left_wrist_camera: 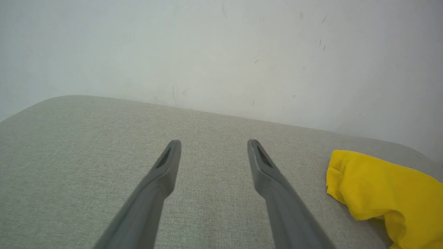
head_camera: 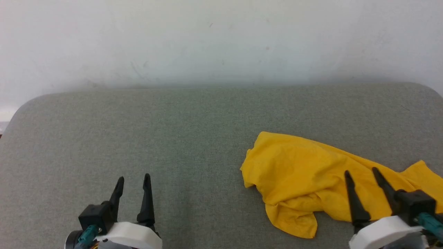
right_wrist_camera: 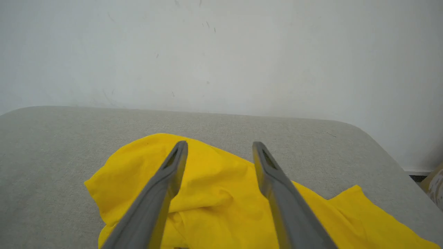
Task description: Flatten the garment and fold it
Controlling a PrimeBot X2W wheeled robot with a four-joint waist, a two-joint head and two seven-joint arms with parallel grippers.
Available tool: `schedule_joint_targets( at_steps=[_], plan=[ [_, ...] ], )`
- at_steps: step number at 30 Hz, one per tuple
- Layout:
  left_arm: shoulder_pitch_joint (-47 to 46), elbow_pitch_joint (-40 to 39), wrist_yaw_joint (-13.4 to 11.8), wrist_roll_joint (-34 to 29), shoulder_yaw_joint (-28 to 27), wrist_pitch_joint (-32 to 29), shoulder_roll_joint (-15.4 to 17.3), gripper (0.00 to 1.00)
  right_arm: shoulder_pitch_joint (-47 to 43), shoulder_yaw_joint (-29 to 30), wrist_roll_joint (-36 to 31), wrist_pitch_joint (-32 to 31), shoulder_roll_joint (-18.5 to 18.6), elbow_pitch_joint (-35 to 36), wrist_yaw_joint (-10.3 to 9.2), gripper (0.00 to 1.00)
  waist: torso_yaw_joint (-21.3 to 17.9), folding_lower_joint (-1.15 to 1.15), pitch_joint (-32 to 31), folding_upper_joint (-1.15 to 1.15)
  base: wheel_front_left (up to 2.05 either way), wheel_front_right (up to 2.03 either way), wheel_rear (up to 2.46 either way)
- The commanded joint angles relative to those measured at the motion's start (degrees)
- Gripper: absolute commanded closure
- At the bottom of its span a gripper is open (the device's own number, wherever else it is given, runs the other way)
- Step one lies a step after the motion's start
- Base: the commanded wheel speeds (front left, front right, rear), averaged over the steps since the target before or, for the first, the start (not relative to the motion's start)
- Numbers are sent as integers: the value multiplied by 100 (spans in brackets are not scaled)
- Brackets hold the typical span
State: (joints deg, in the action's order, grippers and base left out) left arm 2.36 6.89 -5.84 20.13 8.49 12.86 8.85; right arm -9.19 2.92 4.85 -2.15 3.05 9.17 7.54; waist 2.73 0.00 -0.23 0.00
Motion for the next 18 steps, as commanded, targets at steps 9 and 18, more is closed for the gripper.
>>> schedule_joint_targets(
  at_steps=[9, 18],
  plan=[
    [-201, 37, 25, 12, 96, 62, -71, 0, 549, -1127, 252, -1218, 701, -1043, -5, 0, 232, 0, 249, 0, 0, 0, 0],
    [-570, 148, 108, 26, 151, 159, -203, 0, 2131, -2390, 846, -1691, 1559, -2204, -5, 0, 432, 0, 719, 0, 0, 0, 0]
  ],
)
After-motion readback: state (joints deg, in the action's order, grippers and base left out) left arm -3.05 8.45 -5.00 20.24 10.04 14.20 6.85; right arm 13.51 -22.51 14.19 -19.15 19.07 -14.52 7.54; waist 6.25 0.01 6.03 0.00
